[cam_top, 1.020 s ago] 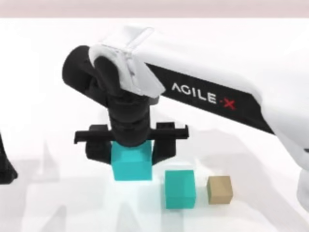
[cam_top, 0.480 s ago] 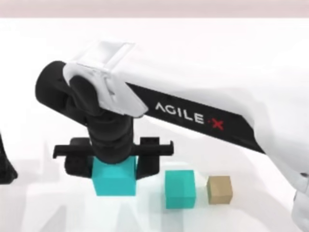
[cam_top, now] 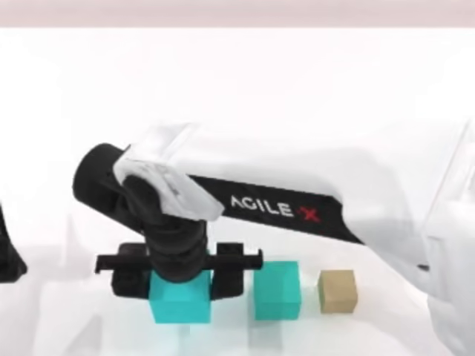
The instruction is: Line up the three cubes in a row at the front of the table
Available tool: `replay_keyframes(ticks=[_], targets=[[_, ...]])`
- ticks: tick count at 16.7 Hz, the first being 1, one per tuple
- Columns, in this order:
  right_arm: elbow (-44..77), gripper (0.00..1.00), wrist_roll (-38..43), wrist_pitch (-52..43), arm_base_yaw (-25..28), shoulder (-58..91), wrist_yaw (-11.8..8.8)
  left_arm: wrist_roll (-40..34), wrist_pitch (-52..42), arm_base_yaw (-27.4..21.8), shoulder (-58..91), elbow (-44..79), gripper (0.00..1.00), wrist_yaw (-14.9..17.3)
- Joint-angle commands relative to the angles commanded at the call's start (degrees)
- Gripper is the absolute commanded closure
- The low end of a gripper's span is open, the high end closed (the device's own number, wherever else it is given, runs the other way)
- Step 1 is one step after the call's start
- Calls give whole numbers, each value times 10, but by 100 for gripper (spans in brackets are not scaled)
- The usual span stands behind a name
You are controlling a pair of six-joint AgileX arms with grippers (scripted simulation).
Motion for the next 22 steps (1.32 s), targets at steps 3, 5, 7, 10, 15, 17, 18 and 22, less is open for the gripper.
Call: replay_keyframes(ticks=[3, 5, 7, 10, 15, 17, 18, 22], targets=[[-4, 100, 0, 4, 0, 1, 0, 0, 0, 0, 0, 0, 0, 0], [-4, 92, 0, 4, 0, 1, 0, 0, 0, 0, 0, 0, 0, 0], [-4, 77, 0, 4, 0, 1, 0, 0, 0, 0, 0, 0, 0, 0], [-4, 55, 0, 4, 0, 1, 0, 0, 0, 0, 0, 0, 0, 0], [-4, 17, 0, 4, 0, 1, 0, 0, 0, 0, 0, 0, 0, 0], [-4, 2, 0, 4, 0, 1, 0, 0, 0, 0, 0, 0, 0, 0], [-4, 0, 0, 4, 0, 1, 0, 0, 0, 0, 0, 0, 0, 0], [-4, 0, 0, 4, 0, 1, 0, 0, 0, 0, 0, 0, 0, 0]])
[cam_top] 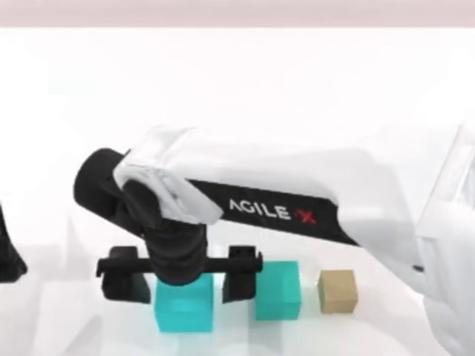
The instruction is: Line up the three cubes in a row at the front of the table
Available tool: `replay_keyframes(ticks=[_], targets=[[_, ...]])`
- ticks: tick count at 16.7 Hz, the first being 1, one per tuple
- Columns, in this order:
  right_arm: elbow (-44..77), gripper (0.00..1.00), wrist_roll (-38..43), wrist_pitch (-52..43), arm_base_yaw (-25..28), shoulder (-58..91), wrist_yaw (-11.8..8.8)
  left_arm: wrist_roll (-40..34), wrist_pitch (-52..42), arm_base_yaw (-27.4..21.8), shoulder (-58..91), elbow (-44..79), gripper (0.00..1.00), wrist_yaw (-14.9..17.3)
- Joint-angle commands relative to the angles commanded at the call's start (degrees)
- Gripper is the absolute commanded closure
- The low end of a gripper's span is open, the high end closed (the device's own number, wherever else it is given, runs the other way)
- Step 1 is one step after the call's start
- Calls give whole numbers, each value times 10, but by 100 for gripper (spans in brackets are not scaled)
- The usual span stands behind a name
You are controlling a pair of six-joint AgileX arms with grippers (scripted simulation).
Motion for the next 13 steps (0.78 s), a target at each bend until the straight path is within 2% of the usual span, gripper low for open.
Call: replay_keyframes(ticks=[6, 13], targets=[[10, 0, 0, -10, 1, 0, 0, 0, 0, 0, 0, 0, 0, 0], [124, 0, 0, -141, 4, -16, 0, 0, 0, 0, 0, 0, 0, 0]])
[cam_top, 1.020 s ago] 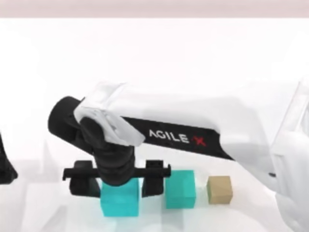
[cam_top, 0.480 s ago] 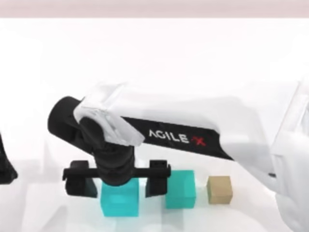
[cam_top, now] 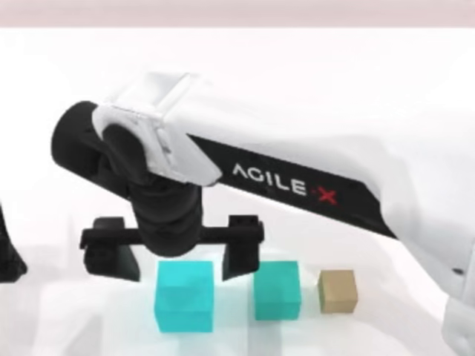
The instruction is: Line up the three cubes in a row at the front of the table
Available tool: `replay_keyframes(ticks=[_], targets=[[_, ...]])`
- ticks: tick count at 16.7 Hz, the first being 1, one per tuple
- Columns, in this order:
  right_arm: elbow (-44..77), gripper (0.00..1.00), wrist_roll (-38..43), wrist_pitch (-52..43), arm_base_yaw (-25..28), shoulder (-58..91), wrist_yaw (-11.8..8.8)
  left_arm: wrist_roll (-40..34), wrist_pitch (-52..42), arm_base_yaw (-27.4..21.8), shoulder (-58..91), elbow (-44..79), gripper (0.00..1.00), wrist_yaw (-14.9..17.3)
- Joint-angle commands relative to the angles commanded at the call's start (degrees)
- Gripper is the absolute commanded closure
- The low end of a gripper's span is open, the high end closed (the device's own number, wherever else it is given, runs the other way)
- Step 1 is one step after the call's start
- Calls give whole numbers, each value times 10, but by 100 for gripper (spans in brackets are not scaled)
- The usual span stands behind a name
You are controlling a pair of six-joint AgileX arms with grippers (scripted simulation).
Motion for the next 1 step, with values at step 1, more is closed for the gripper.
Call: replay_keyframes(ticks=[1], targets=[[5, 0, 0, -5, 0, -2, 0, 0, 0, 0, 0, 0, 0, 0]])
